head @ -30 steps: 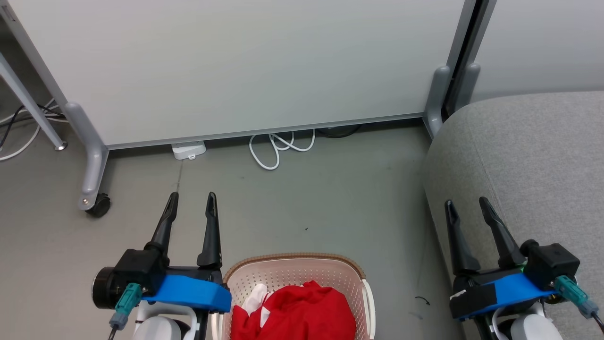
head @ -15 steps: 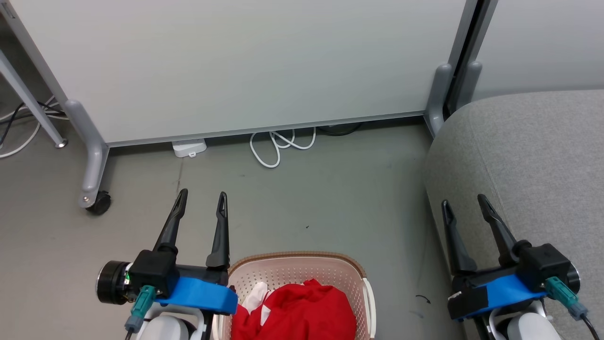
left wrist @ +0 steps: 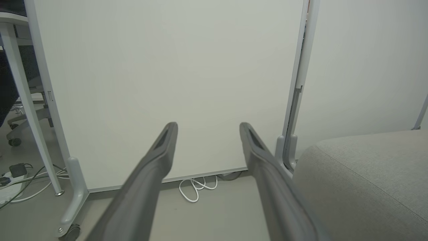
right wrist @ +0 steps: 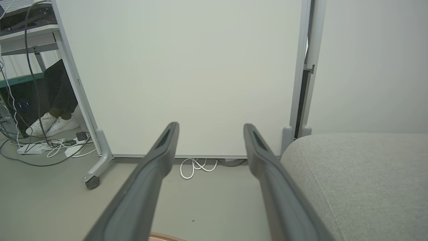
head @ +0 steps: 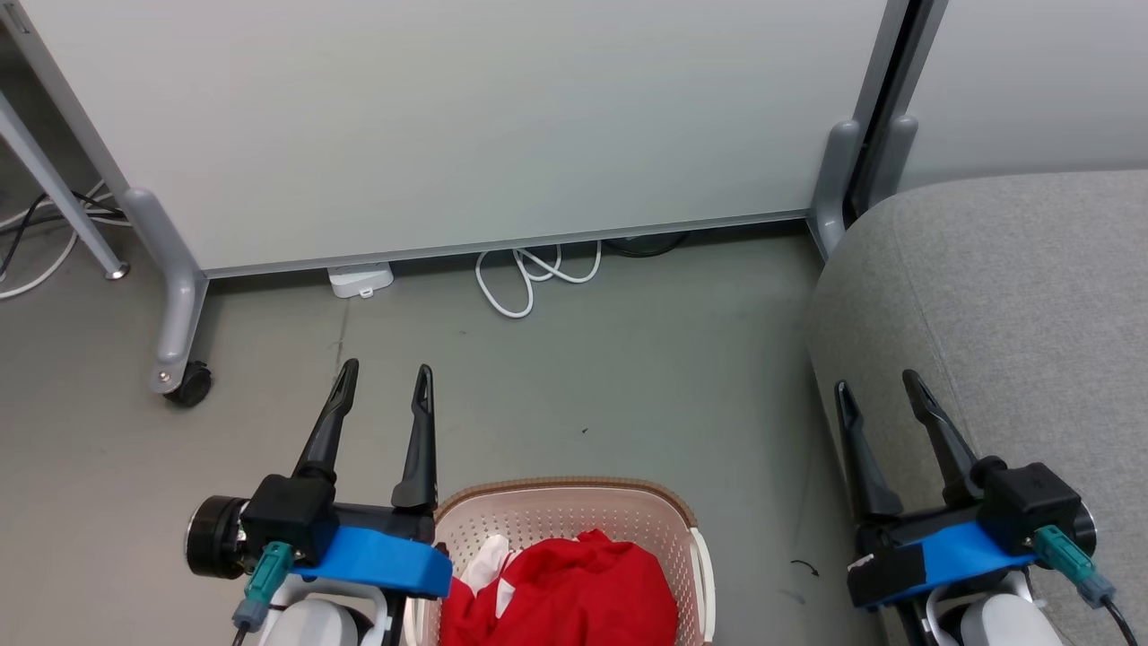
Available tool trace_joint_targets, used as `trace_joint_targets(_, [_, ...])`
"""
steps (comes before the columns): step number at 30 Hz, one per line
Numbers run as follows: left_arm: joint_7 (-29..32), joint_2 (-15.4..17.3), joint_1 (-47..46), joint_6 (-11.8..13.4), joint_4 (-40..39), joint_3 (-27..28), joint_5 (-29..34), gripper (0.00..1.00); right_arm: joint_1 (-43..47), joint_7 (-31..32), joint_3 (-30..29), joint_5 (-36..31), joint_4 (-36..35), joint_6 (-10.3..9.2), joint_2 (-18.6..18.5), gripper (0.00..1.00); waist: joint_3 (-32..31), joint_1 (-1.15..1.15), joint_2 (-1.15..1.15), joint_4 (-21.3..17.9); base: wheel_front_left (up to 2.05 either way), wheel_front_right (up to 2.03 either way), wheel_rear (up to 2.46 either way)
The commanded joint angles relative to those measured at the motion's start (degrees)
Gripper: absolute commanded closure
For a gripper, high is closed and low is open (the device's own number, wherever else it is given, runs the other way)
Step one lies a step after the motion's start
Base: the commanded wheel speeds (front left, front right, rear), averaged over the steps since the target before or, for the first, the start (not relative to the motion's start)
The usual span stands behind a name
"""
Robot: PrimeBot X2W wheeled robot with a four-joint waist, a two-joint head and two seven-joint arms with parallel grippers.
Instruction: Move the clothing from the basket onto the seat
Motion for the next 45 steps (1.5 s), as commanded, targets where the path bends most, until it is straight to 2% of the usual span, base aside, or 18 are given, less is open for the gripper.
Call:
trace_joint_targets(1, [-0.28,0.16,-0.51,-0.23,0.10,0.05,-0.32,0.00,-0.62,-0.32,0.10,0.49,0.14,0.12,-0.36,0.00,0.03,0.00,0.00,-0.01,0.00,0.00,0.00])
trace_joint_targets(15, [-0.28,0.16,-0.88,-0.45,0.68,-0.01,-0.96,0.00,-0.98,-0.31,0.37,1.73,0.18,0.12,-0.35,0.00,0.27,0.00,0.00,-0.02,0.00,0.00,0.00])
trace_joint_targets(28, [-0.23,0.78,-8.34,-3.44,8.06,-3.56,1.55,0.00,-4.15,-0.28,0.92,1.15,-1.83,0.12,-0.33,0.00,6.06,0.00,0.00,-1.66,0.00,0.00,0.00])
trace_joint_targets(34, [-0.23,2.47,-13.84,-4.03,14.29,-7.79,1.99,0.00,-6.40,-0.27,1.13,0.93,-3.09,0.09,-0.32,0.00,10.82,0.00,0.00,-3.35,0.00,0.00,0.00])
trace_joint_targets(45, [-0.23,6.32,-23.92,-3.88,26.37,-23.50,-3.69,0.00,-10.92,-0.27,2.13,0.75,-4.91,0.09,-0.30,0.00,19.62,0.00,0.00,-6.49,0.00,0.00,0.00])
